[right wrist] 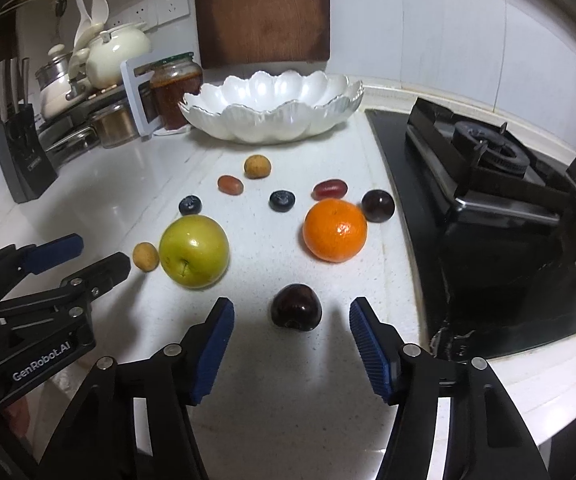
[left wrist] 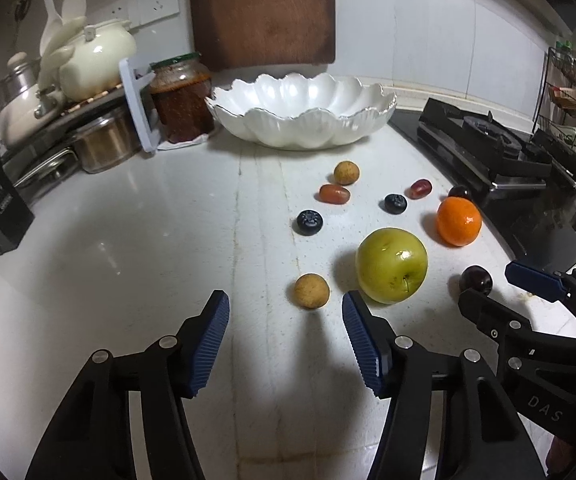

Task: Organize fruits
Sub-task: 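Grasp the dark plum with the right gripper while the left grasps a small yellow fruit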

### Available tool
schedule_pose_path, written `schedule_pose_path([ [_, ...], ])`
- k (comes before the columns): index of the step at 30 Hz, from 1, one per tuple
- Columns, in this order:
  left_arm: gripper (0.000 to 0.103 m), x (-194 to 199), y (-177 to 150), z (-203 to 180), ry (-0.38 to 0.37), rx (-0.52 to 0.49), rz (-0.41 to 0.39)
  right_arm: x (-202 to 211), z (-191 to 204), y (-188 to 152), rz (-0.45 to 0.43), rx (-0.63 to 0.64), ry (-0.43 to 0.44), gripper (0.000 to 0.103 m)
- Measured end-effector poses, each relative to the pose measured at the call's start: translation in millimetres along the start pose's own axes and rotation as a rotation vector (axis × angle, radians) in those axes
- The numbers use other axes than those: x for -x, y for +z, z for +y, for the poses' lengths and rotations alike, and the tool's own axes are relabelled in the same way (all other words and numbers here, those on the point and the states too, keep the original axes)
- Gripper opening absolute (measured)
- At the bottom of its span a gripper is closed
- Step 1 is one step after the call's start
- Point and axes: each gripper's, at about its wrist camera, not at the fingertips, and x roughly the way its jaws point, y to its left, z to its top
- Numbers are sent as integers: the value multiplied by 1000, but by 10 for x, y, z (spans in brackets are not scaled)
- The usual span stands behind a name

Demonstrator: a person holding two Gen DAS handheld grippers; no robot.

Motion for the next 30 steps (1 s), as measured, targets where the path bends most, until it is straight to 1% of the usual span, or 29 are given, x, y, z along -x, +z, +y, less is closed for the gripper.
schedule_pose_path([
  [1,55,-35,4,-20,-2,-6,7,-24,-8,2,5,-1,2,60],
  [5,51,-164,15,-59,-13,-17,40,-77,-21,2,16,0,13,56],
  [7,44,-210,23,-59,-21,-11,59,-97,-25,5,18,0,16,55],
  [9,42,-254,33,-67,-28,-5,74,-117,-41,9,20,-6,25,53],
  [16,30,-332,57,-121,-34,-12,93,-190,-79,26,39,-10,43,46],
  [20,24,-363,84,-117,-39,5,96,-209,-90,28,46,-3,50,37],
  [21,24,-367,90,-119,-38,7,97,-213,-90,32,47,0,52,34],
  [23,24,-369,95,-125,-35,6,97,-218,-102,37,49,-1,62,31],
  [30,24,-335,103,-105,-14,16,95,-195,-103,71,48,9,67,31],
])
